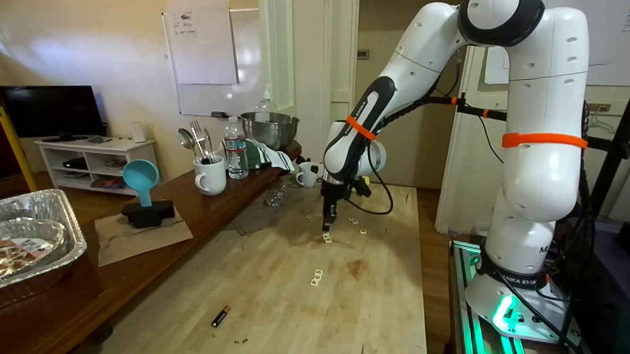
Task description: Move three letter blocks to the far left, then move three more to the left.
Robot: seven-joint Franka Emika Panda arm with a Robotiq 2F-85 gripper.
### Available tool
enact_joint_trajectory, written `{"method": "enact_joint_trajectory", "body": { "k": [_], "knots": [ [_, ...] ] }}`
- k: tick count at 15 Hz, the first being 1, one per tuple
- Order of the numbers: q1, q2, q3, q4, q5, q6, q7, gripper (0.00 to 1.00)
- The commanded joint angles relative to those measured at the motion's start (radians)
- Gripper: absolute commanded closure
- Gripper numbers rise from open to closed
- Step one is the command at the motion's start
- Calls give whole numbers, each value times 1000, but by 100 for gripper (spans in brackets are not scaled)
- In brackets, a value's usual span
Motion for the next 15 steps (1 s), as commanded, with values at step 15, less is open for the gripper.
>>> {"method": "enact_joint_trajectory", "body": {
  "k": [15],
  "knots": [
    [-12,33,20,-7,18,53,-55,100]
  ]
}}
